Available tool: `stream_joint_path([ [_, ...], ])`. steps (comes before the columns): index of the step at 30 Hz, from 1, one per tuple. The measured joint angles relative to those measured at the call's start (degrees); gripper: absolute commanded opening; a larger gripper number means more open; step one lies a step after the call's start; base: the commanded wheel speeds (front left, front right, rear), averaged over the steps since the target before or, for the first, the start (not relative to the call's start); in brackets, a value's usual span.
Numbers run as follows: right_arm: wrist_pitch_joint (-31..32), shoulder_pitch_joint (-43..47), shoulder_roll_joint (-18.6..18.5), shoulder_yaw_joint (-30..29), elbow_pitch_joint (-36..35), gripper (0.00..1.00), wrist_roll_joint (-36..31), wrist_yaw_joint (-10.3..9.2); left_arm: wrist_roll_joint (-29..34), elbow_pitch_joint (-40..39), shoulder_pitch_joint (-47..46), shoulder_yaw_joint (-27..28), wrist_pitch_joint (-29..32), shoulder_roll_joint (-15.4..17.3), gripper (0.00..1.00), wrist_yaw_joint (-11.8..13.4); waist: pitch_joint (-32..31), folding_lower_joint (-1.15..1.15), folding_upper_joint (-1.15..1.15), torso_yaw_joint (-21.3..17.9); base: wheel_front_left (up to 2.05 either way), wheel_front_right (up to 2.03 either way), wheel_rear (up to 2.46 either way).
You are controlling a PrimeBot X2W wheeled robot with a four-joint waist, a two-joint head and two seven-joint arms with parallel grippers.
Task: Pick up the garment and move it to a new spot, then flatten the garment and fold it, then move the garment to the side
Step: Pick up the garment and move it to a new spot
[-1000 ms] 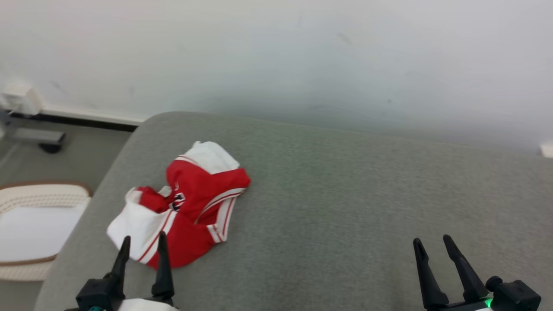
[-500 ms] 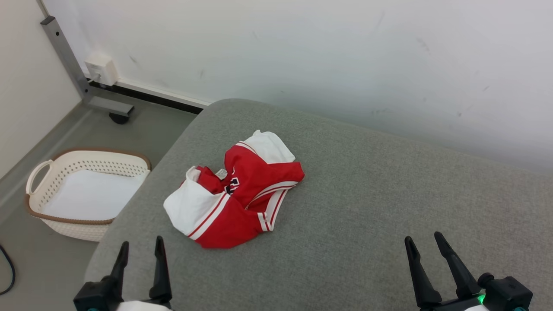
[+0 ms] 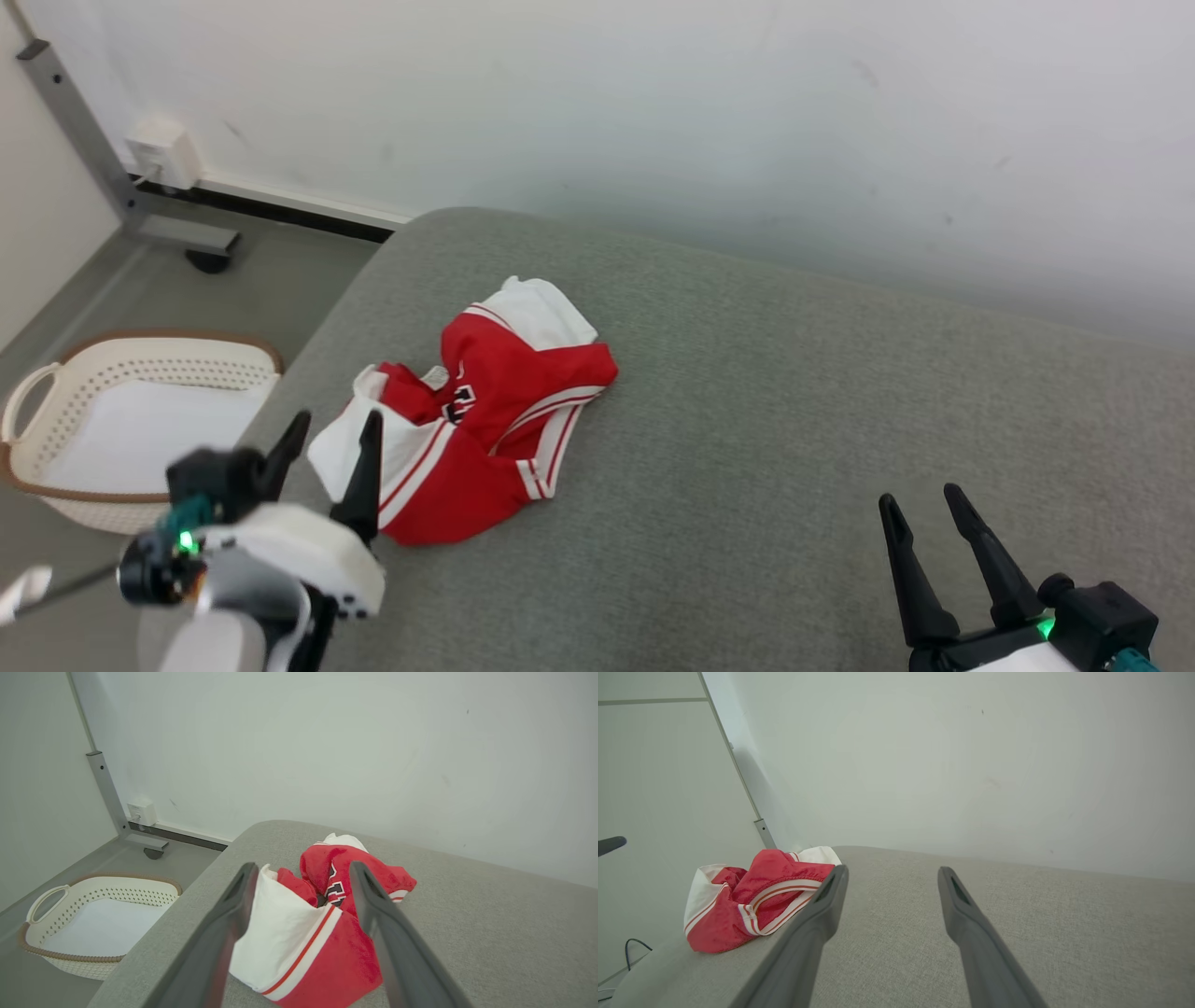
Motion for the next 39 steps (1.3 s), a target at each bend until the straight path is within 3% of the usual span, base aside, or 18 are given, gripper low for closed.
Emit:
stream_joint_path([
  [10, 0.0, -2.87, 0.09, -0.14, -0.15, 1.0, 0.13, 0.0, -7.38, 5.44, -12.14, -4.37, 26.66, 6.41, 1.0, -3.37, 3.57, 0.0, 0.0, -6.5, 0.0, 0.0, 0.0],
  [19, 0.0, -5.94, 0.1, 0.21, -0.34, 1.0, 0.48, 0.0, -13.69, 17.92, -20.82, -8.01, 35.02, 13.0, 1.0, -3.76, 8.08, 0.01, 0.0, -13.41, 0.0, 0.0, 0.0],
  [27, 0.0, -6.93, 0.93, -0.08, -0.29, 1.0, 0.98, 0.0, -19.91, 26.32, -23.08, -11.88, 41.74, 18.07, 1.0, -3.76, 11.38, 0.01, 0.0, -19.19, 0.0, 0.0, 0.0],
  [28, 0.01, -6.93, 1.08, -0.2, -0.3, 1.0, 0.99, 0.0, -20.39, 26.76, -23.25, -12.04, 41.72, 18.58, 0.96, -3.76, 11.67, 0.01, 0.0, -19.74, 0.0, 0.0, 0.0],
  [29, 0.0, -6.94, 1.22, -0.31, -0.3, 1.0, 0.99, 0.0, -20.67, 27.1, -23.42, -12.25, 41.54, 19.03, 0.49, -3.76, 11.87, 0.01, 0.0, -20.2, 0.0, 0.0, 0.0],
  [30, 0.0, -6.93, 1.35, -0.34, -0.29, 1.0, 0.99, 0.0, -20.87, 27.49, -23.51, -12.52, 41.35, 19.41, 0.49, -3.75, 11.97, 0.01, 0.0, -20.58, 0.0, 0.0, 0.0],
  [31, 0.0, -6.93, 1.46, -0.35, -0.27, 1.0, 0.99, 0.0, -21.14, 27.71, -23.57, -12.85, 41.1, 19.8, 0.0, -3.74, 11.97, 0.01, 0.0, -20.87, 0.0, 0.0, 0.0],
  [39, 0.0, -5.84, 1.83, -0.66, 0.54, 1.0, 0.99, 0.0, -24.83, 26.37, -23.49, -17.7, 39.88, 21.28, 0.0, -3.76, 7.51, 0.01, 0.0, -21.14, 0.0, 0.0, 0.0],
])
